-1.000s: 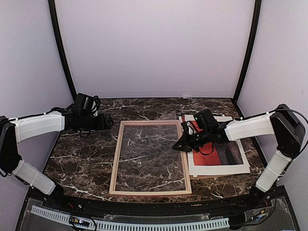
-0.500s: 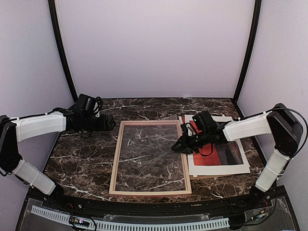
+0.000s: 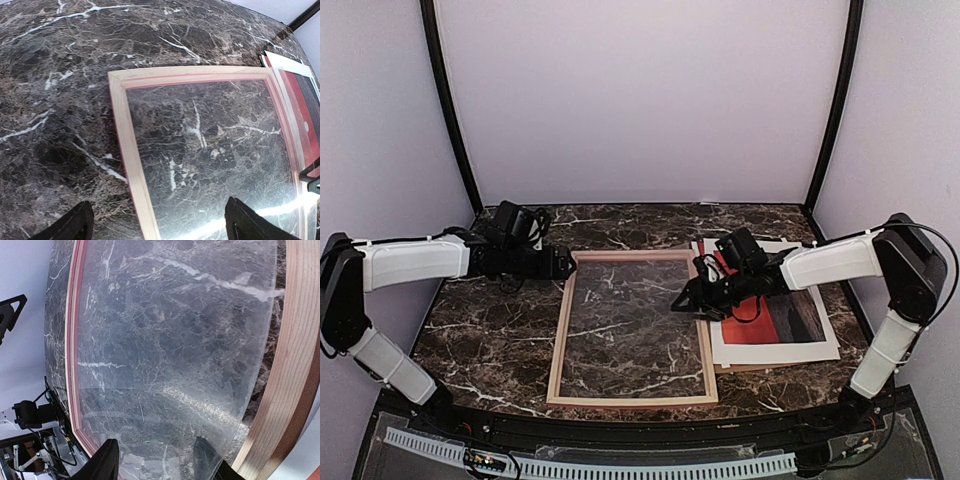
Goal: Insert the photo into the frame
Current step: Place the glass panel at the frame body.
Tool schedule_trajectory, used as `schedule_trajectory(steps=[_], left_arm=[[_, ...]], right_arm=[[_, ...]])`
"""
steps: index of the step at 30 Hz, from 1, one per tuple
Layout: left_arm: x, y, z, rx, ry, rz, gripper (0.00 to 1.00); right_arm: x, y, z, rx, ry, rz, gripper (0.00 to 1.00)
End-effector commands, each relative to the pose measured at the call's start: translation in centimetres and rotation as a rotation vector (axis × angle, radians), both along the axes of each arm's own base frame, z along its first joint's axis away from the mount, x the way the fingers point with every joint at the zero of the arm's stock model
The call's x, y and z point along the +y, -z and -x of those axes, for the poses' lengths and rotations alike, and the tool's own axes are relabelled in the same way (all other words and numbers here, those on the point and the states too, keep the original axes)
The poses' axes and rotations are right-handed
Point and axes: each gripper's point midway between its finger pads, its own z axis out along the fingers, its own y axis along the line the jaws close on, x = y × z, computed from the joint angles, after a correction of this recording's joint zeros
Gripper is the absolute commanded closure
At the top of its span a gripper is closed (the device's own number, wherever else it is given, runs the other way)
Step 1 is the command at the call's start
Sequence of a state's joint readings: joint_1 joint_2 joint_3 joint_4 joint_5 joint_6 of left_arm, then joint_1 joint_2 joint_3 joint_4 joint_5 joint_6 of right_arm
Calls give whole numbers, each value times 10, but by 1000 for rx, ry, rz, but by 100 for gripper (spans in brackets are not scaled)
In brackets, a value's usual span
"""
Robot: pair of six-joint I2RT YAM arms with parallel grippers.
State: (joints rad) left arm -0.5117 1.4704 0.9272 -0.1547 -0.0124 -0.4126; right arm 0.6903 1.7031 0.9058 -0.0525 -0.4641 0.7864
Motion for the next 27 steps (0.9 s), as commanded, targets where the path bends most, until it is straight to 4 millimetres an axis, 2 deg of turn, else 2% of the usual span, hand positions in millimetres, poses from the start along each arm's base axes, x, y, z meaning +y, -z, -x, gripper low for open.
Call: schedule_trajectory(steps=[1,8,19,23,27], left_arm=[[-30,-9,1,-24,64,66,6],[-70,3,14,2,153,96,6],[-128,17,36,33,282,113,6],[-144,25,43,49,320,106,6],[-151,32,46,63,340,90,6]], right_arm=[[1,-3,-7,-43,-1,43,44],[-8,-1,-10,-64,13,106,37],[-22,-6,-17,-111,30,196,33],[-25,-5,-18,-120,33,213,34],[-28,-8,-20,-135,37,229,34]])
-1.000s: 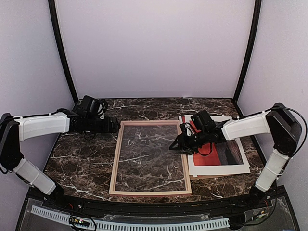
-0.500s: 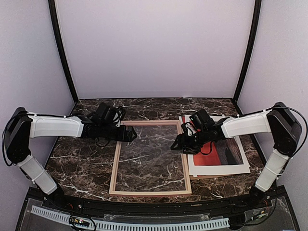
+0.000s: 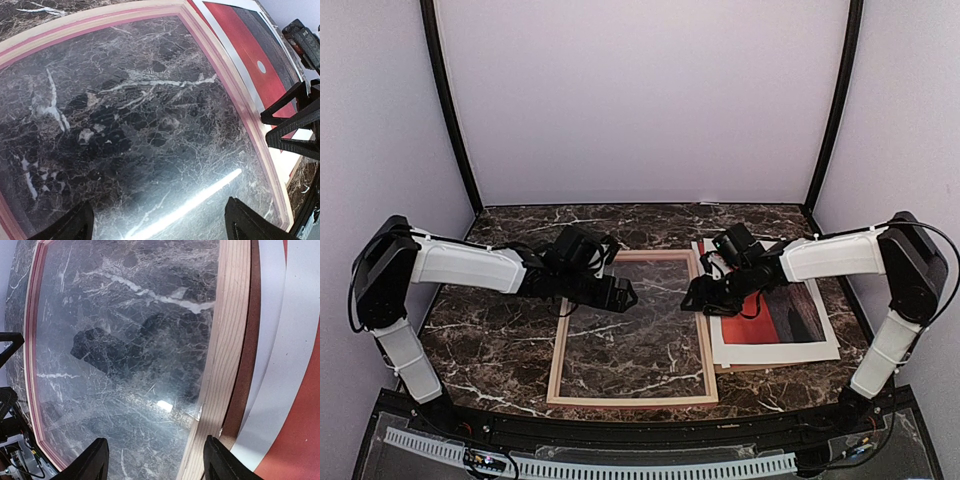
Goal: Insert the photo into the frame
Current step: Place the glass panel at the frame body, then press the glass panel against the frame body.
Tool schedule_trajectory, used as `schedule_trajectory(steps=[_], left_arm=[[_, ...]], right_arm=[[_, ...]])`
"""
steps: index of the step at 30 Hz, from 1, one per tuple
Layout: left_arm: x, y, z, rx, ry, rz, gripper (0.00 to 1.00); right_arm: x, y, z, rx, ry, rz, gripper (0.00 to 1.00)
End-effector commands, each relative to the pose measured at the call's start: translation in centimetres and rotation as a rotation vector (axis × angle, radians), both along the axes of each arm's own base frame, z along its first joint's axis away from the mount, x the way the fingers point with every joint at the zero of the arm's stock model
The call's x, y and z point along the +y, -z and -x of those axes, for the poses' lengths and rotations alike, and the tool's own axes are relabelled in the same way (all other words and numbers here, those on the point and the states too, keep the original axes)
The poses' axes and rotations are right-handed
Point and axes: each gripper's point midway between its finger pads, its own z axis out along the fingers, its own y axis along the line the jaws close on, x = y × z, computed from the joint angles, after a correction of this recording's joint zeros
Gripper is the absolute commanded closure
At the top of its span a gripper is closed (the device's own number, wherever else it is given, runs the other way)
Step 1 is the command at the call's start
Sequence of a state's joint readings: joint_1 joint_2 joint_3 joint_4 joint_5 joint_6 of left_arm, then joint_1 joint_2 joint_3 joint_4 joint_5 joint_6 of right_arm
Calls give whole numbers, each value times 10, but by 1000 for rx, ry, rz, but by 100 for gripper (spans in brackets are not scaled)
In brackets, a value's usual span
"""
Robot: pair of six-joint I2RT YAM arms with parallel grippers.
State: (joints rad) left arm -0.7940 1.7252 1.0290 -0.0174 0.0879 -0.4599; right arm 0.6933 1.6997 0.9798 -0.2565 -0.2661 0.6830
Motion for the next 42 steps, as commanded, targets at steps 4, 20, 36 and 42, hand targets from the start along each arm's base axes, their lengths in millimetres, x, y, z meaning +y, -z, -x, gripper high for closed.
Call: schedule_trajectory(steps=[4,20,36,42], left_arm=[[-13,-3,0,-11,25,3,6],[4,-14,-8,-79,-13,-85,6],[34,-25,-20,-156,-94,-220,6],[49,-27,-23,-181,-126,-296,5]], right_arm=[[-3,-20,-8,-77,2,26,34],[-17,8,-3,-63,-26,140,40],[-16,33,0,-92,-68,340,56],[-18,34,-2,-128,-69,422,62]])
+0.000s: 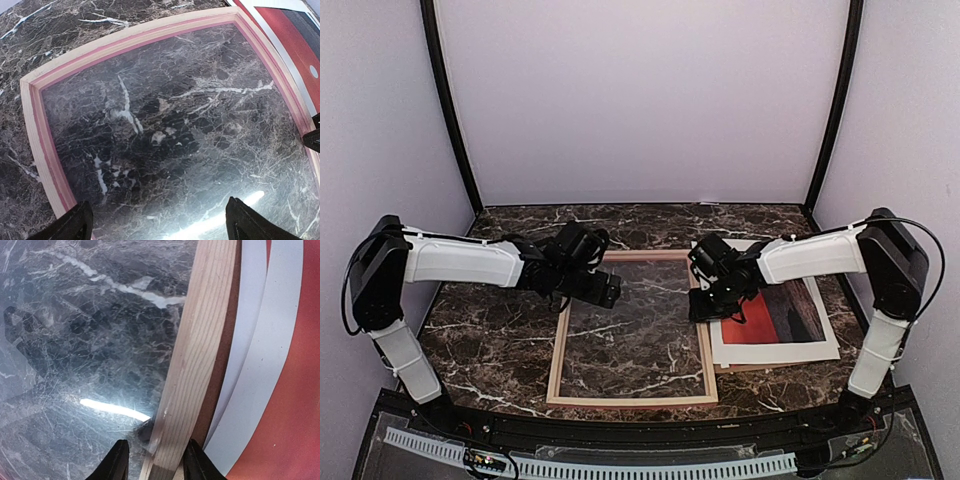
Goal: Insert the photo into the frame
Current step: Press the glass panel against the frame body.
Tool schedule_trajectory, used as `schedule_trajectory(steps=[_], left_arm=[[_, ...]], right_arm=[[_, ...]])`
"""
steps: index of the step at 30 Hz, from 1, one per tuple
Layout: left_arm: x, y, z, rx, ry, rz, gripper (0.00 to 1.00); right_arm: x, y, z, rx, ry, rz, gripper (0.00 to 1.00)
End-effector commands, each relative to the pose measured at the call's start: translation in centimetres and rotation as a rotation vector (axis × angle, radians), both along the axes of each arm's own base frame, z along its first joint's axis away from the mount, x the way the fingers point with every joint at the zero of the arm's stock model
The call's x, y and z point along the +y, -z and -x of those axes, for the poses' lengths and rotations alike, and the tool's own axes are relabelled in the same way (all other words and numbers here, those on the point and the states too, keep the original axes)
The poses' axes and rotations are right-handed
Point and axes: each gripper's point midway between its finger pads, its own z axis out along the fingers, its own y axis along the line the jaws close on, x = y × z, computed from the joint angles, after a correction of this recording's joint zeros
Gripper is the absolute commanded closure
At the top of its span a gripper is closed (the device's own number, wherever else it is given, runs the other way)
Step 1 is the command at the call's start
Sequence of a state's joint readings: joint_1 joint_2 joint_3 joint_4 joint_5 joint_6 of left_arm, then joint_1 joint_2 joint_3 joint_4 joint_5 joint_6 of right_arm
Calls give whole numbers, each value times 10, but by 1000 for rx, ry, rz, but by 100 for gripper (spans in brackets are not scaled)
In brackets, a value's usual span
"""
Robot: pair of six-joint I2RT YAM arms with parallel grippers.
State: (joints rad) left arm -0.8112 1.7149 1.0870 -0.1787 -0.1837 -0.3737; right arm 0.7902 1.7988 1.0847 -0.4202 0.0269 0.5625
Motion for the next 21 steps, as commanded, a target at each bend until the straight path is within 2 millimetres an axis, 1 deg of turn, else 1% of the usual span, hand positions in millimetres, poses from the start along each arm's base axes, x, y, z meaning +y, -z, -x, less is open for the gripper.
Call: schedule_trajectory(steps=[1,5,8,12,14,17,21], left_arm=[[13,-24,-5,-62,-28,-54,5],[22,-22,-6,-68,-47,-92,3],[33,-19,-8,-64,-71,-130,3],[51,-19,-12,-54,-109,-145,2],[60,-21,-14,-55,-128,-145,2],[77,-23,-18,-53,-161,-145,2],[95,-26,-21,-48,-196,-142,2]], right_arm=[[-6,6,1,-28,-2,109,62],[-3,8,3,-42,-14,145,63],[1,8,4,-53,-21,162,63],[2,7,5,-60,-21,170,59],[1,3,5,-68,-20,169,56],[3,-8,4,-84,-24,146,53],[9,-25,8,-77,-43,96,52]])
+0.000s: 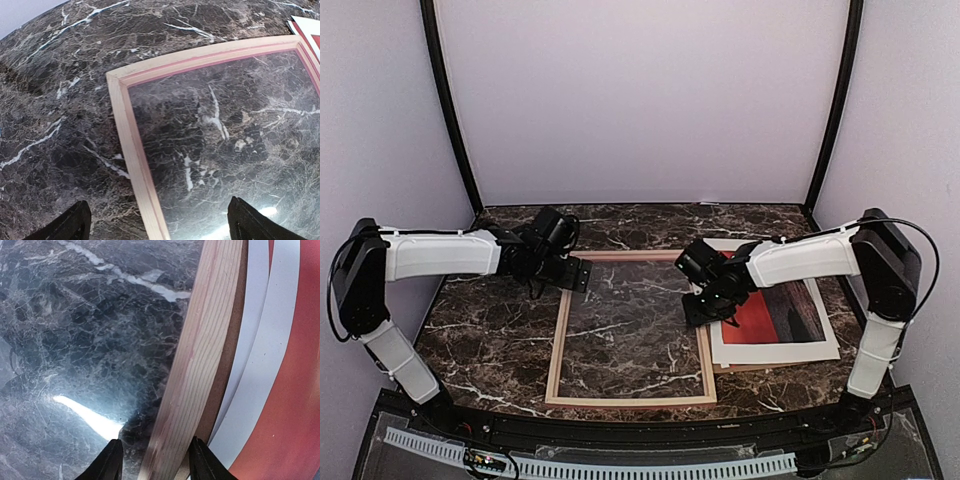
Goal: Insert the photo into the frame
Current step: Press the glass panel against the frame body.
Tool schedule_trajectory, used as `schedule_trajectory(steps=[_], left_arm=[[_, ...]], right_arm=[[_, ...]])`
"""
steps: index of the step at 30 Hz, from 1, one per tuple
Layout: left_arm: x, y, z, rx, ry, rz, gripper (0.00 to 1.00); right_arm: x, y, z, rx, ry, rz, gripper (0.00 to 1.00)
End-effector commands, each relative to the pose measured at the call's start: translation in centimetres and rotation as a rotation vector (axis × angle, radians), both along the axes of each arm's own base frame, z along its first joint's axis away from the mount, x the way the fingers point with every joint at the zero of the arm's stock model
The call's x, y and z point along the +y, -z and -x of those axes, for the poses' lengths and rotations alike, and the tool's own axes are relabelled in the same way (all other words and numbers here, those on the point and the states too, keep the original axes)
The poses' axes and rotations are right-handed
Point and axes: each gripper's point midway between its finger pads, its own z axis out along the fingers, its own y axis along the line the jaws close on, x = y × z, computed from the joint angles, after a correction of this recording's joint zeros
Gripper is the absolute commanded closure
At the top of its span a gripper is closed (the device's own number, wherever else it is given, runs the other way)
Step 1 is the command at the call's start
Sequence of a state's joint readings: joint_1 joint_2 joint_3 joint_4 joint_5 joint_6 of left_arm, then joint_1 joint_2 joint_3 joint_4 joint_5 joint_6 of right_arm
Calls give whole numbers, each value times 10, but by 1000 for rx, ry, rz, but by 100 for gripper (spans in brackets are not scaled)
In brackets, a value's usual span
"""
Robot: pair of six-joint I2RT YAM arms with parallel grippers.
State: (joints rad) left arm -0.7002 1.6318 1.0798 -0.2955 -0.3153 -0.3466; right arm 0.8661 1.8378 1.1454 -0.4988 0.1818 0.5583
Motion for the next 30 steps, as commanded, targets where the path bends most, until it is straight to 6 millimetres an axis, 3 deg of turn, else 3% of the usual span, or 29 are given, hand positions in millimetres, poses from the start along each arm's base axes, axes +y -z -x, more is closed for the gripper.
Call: schedule_trajectory(steps=[1,7,14,30], left_arm=[[27,-7,4,2,-33,-22,2],[32,-6,4,3,-39,-24,2],[32,-2,2,15,-39,-25,2],[33,-3,1,19,-34,-19,1]], right_arm=[[7,-29,7,-4,-27,-55,52],[1,-38,27,20,-66,-67,49],[-12,-27,52,44,-85,11,50],[-20,-3,69,51,-117,162,52]])
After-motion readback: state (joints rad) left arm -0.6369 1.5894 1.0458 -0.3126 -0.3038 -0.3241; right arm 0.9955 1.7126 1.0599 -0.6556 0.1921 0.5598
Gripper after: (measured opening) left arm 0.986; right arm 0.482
